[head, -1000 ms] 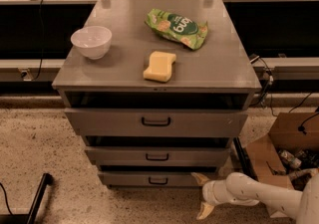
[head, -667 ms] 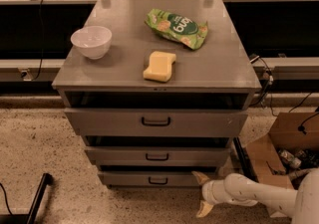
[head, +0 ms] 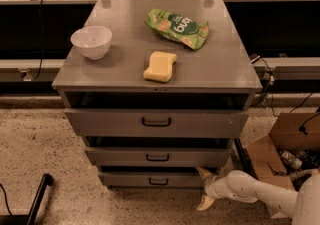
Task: Open bottom drawer
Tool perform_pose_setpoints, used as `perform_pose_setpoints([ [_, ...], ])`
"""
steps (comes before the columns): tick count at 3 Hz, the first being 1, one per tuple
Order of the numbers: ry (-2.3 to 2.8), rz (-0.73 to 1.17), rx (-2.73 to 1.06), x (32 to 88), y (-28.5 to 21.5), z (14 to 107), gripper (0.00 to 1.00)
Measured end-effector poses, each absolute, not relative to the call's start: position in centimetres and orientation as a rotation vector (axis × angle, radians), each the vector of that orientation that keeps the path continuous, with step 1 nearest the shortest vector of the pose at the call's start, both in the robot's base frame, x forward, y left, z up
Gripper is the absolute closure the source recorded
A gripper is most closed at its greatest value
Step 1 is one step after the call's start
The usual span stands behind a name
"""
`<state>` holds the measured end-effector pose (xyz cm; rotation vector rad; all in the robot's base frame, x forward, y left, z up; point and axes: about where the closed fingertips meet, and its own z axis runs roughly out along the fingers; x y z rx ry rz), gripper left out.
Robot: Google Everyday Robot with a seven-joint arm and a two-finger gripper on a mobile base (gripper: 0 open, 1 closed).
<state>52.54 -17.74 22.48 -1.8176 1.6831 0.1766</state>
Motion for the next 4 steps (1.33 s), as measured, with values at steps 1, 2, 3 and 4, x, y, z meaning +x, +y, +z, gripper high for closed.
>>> perform_pose_setpoints([
  [1,1.670,0.191,-1.806,54.2,-17.7,21.8,0.00],
  [2,1.687,0.201,-1.835,55.6,-17.0,19.9,0.00],
  [3,1.696,0.212,-1.825,55.7,-17.2,19.2,0.02],
  [4,1.699,0.215,-1.821,55.7,-17.2,18.9,0.06],
])
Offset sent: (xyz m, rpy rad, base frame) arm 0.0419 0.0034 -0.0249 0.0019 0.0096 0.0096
